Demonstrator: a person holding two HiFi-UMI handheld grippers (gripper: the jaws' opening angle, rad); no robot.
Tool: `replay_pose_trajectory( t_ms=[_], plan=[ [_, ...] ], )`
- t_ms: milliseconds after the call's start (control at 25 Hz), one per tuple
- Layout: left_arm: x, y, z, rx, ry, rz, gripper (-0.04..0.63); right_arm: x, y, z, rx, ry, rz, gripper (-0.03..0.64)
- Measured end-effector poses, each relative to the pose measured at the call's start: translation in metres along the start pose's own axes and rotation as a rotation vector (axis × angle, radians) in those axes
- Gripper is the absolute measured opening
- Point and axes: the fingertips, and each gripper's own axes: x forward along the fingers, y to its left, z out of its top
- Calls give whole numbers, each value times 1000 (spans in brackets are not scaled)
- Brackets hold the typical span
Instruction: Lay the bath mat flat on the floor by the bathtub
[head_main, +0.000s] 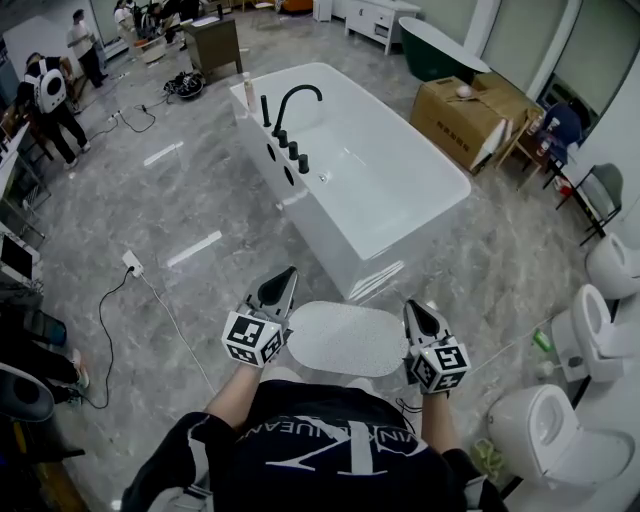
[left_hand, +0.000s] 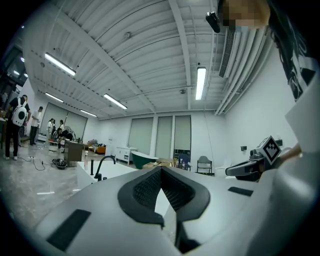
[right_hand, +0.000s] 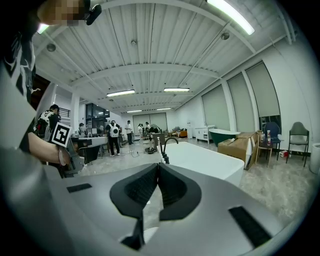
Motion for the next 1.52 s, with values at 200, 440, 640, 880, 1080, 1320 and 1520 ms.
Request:
replay_pose_trajectory(
  t_ms=[200, 440, 640, 880, 1080, 1320, 1520],
  plan=[
    [-4, 4, -1, 5, 0, 21, 14, 1, -4, -13, 25, 3, 6, 26],
    [-11, 14, -9, -9, 13, 55, 14, 3, -3, -19, 47, 17, 2, 26],
    [-15, 16, -12, -13, 20, 66, 14, 2, -5, -27, 54, 23, 2, 26],
    [-17, 13, -12, -13, 18, 68, 14, -1, -3, -22, 44, 24, -9, 26],
    [-18, 14, -9, -12, 17, 75, 14, -4, -5, -24, 61, 21, -10, 26],
    [-20, 14, -13, -15, 21, 78, 14, -7, -8, -32, 59, 28, -20, 26],
    [-19, 13, -15, -14, 21, 79, 14, -7, -11, -35, 62, 33, -23, 26]
  ],
)
